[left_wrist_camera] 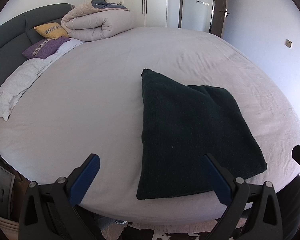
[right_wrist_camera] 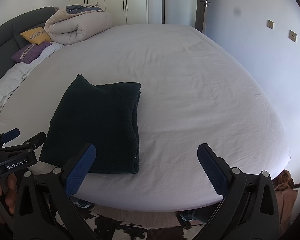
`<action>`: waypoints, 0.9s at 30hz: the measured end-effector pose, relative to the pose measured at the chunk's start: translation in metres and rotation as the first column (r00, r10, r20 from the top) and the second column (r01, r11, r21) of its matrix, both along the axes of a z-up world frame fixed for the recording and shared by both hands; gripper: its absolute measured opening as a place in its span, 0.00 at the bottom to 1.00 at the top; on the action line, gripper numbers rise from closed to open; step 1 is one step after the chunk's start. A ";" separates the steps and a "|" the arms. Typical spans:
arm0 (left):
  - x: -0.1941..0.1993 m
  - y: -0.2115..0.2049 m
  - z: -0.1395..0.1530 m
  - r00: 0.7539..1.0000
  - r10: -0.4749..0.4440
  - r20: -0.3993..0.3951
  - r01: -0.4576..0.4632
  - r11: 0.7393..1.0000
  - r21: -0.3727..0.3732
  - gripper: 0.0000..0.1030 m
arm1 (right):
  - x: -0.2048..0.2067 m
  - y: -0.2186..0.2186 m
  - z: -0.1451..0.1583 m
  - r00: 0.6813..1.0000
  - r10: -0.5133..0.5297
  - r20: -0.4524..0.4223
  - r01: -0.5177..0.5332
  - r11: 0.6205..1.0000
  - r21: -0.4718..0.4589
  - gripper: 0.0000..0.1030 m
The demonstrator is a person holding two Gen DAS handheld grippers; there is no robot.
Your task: Fold small clothes
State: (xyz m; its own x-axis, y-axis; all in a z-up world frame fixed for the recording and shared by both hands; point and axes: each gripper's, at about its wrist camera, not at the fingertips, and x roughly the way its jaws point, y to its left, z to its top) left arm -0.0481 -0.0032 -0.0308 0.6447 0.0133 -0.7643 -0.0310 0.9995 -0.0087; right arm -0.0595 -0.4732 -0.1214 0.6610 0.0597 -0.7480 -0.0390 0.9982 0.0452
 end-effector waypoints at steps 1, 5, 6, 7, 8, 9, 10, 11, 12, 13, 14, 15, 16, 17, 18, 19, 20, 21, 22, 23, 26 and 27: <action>0.000 0.000 0.000 1.000 0.000 -0.001 0.000 1.000 0.000 1.00 | 0.000 0.001 0.000 1.000 0.000 -0.001 0.000 1.000 -0.001 1.00; 0.001 0.001 0.000 1.000 -0.001 -0.003 0.001 1.000 -0.001 1.00 | 0.000 0.001 -0.001 1.000 0.001 -0.004 -0.001 1.000 0.000 1.00; 0.000 0.002 0.000 1.000 -0.001 -0.003 0.001 1.000 -0.002 1.00 | -0.001 0.001 -0.002 1.000 0.001 -0.005 -0.001 1.000 0.000 1.00; 0.000 0.002 0.000 1.000 -0.002 -0.004 0.002 1.000 -0.002 1.00 | 0.000 0.001 -0.001 1.000 0.001 -0.005 -0.001 1.000 0.001 1.00; 0.000 0.003 0.000 1.000 -0.001 -0.005 0.001 1.000 -0.001 1.00 | 0.000 0.001 -0.002 1.000 0.002 -0.006 -0.002 1.000 0.001 1.00; 0.000 0.003 0.000 1.000 -0.002 -0.005 0.002 1.000 0.000 1.00 | -0.001 0.001 -0.002 1.000 0.003 -0.007 -0.003 1.000 0.001 1.00; 0.000 0.003 0.000 1.000 -0.003 -0.006 0.003 1.000 -0.001 1.00 | 0.000 0.001 -0.002 1.000 0.003 -0.007 -0.003 1.000 0.001 1.00; 0.001 0.003 0.000 1.000 -0.003 -0.007 0.003 1.000 -0.001 1.00 | 0.000 0.001 -0.002 1.000 0.004 -0.008 -0.004 1.000 0.001 1.00; 0.000 0.004 0.000 1.000 -0.004 -0.008 0.004 1.000 -0.001 1.00 | -0.001 0.001 -0.002 1.000 0.004 -0.009 -0.004 1.000 0.001 1.00; 0.000 0.004 -0.001 1.000 -0.005 -0.009 0.005 1.000 0.000 1.00 | 0.001 0.000 -0.003 1.000 0.006 -0.010 -0.006 1.000 0.001 1.00; 0.000 0.004 0.000 1.000 -0.005 -0.010 0.005 1.000 0.000 1.00 | 0.001 -0.001 -0.003 1.000 0.007 -0.010 -0.007 1.000 0.001 1.00; 0.000 0.004 -0.001 1.000 -0.005 -0.010 0.005 1.000 -0.001 1.00 | 0.001 0.000 -0.003 1.000 0.007 -0.011 -0.007 1.000 0.001 1.00; 0.000 0.004 -0.001 1.000 -0.005 -0.010 0.005 1.000 -0.002 1.00 | 0.001 0.000 -0.003 1.000 0.006 -0.011 -0.006 1.000 0.001 1.00; 0.001 0.004 -0.001 1.000 -0.005 -0.011 0.005 1.000 -0.001 1.00 | 0.001 0.000 -0.003 1.000 0.007 -0.011 -0.007 1.000 0.001 1.00; 0.000 0.004 -0.001 1.000 -0.005 -0.013 0.005 1.000 -0.001 1.00 | 0.001 0.000 -0.003 1.000 0.007 -0.011 -0.007 1.000 0.001 1.00; 0.000 0.004 -0.001 1.000 -0.005 -0.013 0.005 1.000 -0.001 1.00 | 0.001 -0.001 -0.003 1.000 0.007 -0.011 -0.007 1.000 0.001 1.00; 0.001 0.004 -0.001 1.000 -0.006 -0.014 0.006 1.000 0.000 1.00 | 0.001 -0.001 -0.003 1.000 0.007 -0.012 -0.007 1.000 0.001 1.00; 0.001 0.004 -0.001 1.000 -0.005 -0.014 0.005 1.000 0.001 1.00 | 0.001 -0.001 -0.003 1.000 0.008 -0.013 -0.008 1.000 0.002 1.00; 0.001 0.005 -0.001 1.000 -0.005 -0.014 0.005 1.000 0.001 1.00 | 0.001 -0.001 -0.004 1.000 0.008 -0.014 -0.008 1.000 0.003 1.00; 0.002 0.005 -0.001 1.000 -0.006 -0.014 0.006 1.000 -0.002 1.00 | 0.002 -0.001 -0.004 1.000 0.009 -0.016 -0.009 1.000 0.002 1.00; 0.001 0.006 -0.001 1.000 -0.006 -0.005 0.006 1.000 -0.004 1.00 | 0.002 -0.002 -0.004 1.000 0.011 -0.018 -0.011 1.000 0.003 1.00; 0.001 0.006 -0.001 1.000 -0.006 -0.001 0.006 1.000 -0.005 1.00 | 0.002 -0.002 -0.004 1.000 0.012 -0.018 -0.012 1.000 0.003 1.00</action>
State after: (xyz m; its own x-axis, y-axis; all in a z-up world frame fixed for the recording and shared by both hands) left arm -0.0471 0.0026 -0.0315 0.6439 0.0057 -0.7651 -0.0247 0.9996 -0.0133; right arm -0.0574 -0.4752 -0.1255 0.6470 0.0698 -0.7593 -0.0501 0.9975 0.0490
